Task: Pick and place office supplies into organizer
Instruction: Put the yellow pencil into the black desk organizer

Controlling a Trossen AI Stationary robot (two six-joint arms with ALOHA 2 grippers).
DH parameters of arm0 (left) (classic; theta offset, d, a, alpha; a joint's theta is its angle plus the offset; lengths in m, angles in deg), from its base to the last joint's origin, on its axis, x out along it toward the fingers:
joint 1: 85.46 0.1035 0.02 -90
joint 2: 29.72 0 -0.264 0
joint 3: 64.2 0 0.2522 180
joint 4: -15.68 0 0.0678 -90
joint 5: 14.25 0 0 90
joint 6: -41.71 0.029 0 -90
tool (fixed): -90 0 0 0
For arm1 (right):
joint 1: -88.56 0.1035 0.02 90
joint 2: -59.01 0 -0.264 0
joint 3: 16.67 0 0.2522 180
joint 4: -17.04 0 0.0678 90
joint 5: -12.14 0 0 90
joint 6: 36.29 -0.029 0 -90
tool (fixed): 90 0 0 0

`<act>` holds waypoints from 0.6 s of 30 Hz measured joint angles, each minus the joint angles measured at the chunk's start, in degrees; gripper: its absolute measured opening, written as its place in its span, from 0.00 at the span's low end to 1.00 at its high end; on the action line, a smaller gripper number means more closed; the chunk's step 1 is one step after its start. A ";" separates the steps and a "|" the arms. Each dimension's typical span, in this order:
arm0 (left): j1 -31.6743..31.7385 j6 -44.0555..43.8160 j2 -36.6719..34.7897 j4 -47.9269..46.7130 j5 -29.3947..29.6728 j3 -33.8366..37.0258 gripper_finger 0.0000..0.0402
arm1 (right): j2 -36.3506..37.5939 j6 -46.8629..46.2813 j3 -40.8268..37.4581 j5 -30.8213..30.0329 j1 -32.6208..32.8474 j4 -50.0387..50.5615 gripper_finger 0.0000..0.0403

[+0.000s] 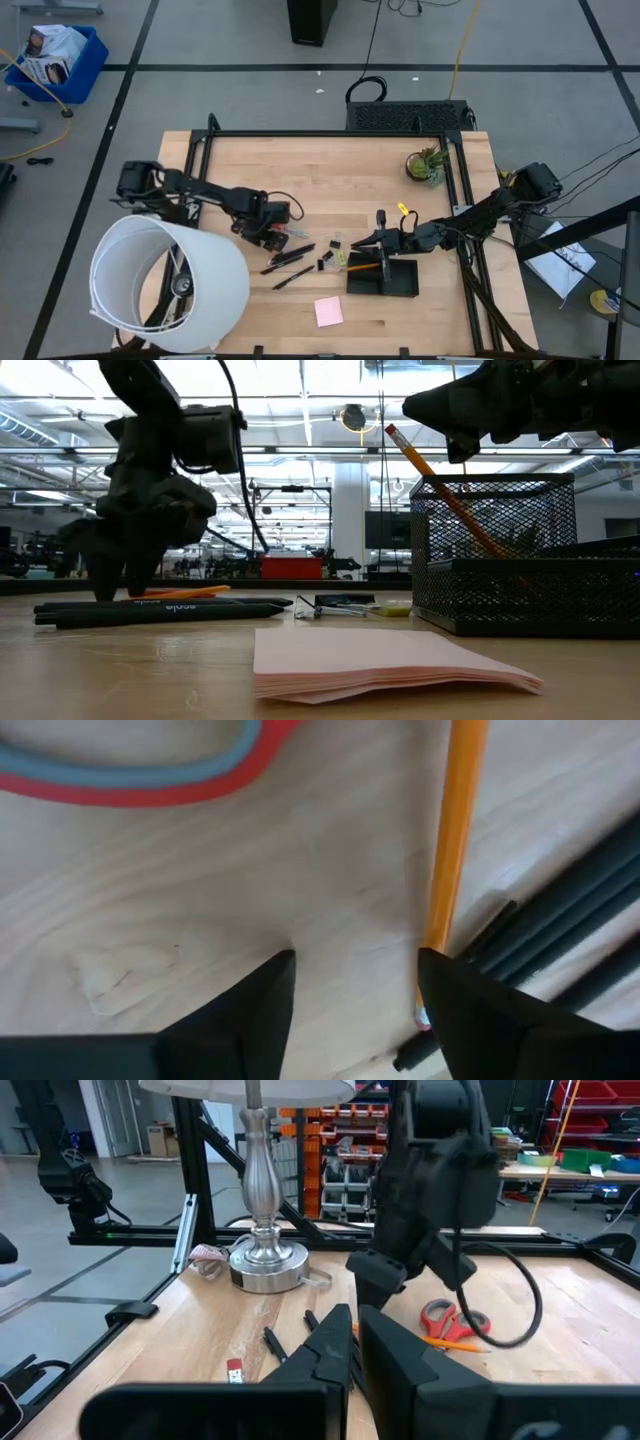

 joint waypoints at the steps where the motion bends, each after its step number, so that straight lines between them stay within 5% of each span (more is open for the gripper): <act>1: 0.25 0.49 0.27 0.04 -0.59 0.02 0.56 | 0.00 0.00 -0.01 0.00 0.00 0.02 0.04; 18: -1.09 -0.48 -2.05 -0.86 0.59 -1.64 0.60 | 0.00 0.00 -0.02 0.00 0.00 0.02 0.04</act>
